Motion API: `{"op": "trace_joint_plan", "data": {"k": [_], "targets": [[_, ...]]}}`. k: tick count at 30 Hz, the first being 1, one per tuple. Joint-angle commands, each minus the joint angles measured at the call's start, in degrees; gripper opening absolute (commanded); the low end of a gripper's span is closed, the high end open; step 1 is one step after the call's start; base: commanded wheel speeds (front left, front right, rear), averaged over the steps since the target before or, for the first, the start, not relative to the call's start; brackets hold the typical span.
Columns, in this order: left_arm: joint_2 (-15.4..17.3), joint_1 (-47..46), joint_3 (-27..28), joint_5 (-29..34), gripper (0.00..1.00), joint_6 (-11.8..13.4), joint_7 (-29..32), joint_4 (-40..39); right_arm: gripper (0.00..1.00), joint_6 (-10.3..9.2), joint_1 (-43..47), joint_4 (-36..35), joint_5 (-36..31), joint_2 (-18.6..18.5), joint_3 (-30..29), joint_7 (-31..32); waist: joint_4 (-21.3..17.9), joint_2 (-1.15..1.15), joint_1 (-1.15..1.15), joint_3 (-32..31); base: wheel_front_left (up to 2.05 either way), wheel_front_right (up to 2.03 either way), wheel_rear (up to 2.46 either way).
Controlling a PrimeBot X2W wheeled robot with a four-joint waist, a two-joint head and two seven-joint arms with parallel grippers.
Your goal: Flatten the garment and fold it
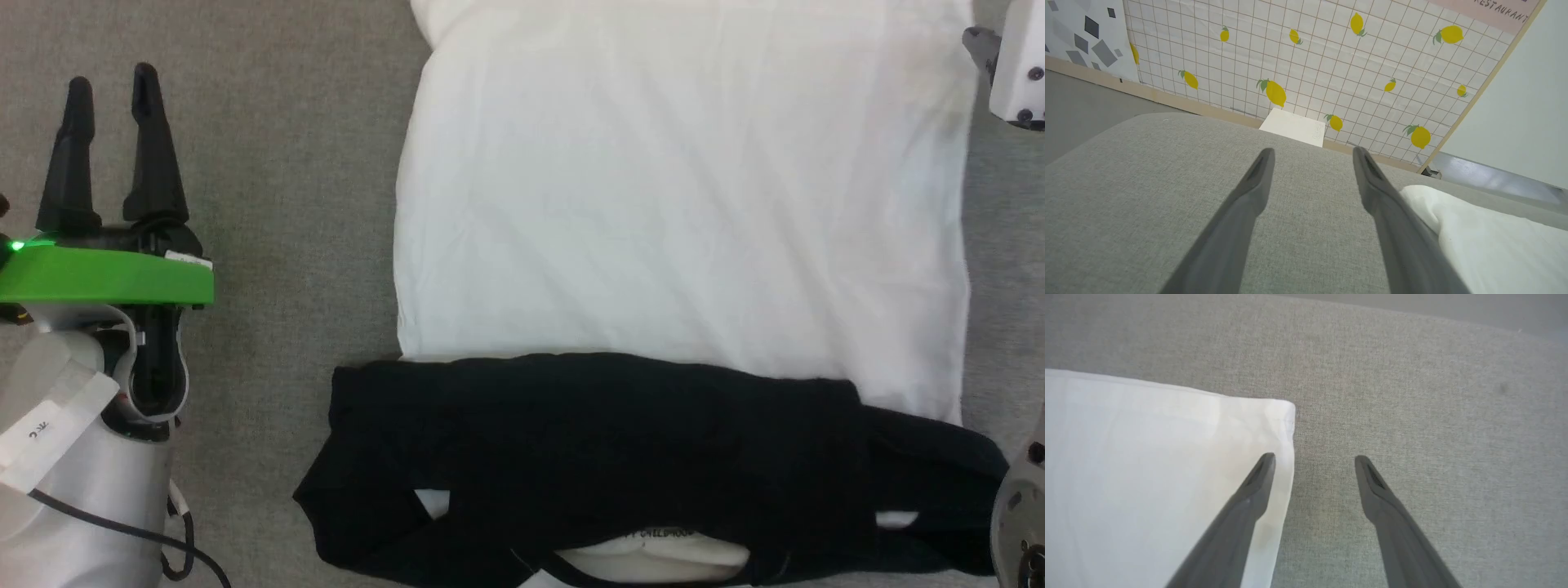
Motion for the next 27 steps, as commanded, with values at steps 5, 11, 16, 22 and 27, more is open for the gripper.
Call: {"op": "trace_joint_plan", "data": {"k": [5, 11, 16, 22, 27], "targets": [[-1.34, -1.02, 1.62, 1.56, 1.0, -1.49, -0.21, 0.83, 1.0, -0.08, -1.73, 0.64, -1.32, -0.25, 2.47, 3.57, 3.52, 0.0, -0.01, 4.63, 0.0, 0.0, 0.0], [-2.66, -1.15, 1.93, 2.2, 1.0, -2.7, -0.21, 2.23, 1.0, -0.08, 0.04, 0.72, -0.34, -1.18, 5.02, 7.57, 3.75, 0.0, -0.01, 4.89, 0.0, 0.0, 0.0], [-3.0, -1.45, 1.86, 2.13, 1.0, -3.38, -0.2, 3.44, 0.0, -0.08, 0.71, -1.02, 0.0, -0.44, 2.86, 10.81, 3.42, 0.0, -0.01, 4.22, 0.0, 0.0, 0.0], [-1.58, -6.09, 0.61, -2.83, 1.0, -4.78, 4.34, 2.8, 0.0, -0.08, -0.39, -3.59, 0.29, 0.46, 2.79, 6.27, 2.45, 0.0, -0.01, 3.35, 0.0, 0.0, 0.0], [1.72, -15.04, -3.05, -8.94, 1.0, -5.33, 15.8, 1.9, 0.0, -0.08, -1.66, -3.65, 1.63, 1.51, 4.67, 4.39, 0.54, 0.0, -0.01, 3.14, 0.0, 0.0, 0.0]]}}
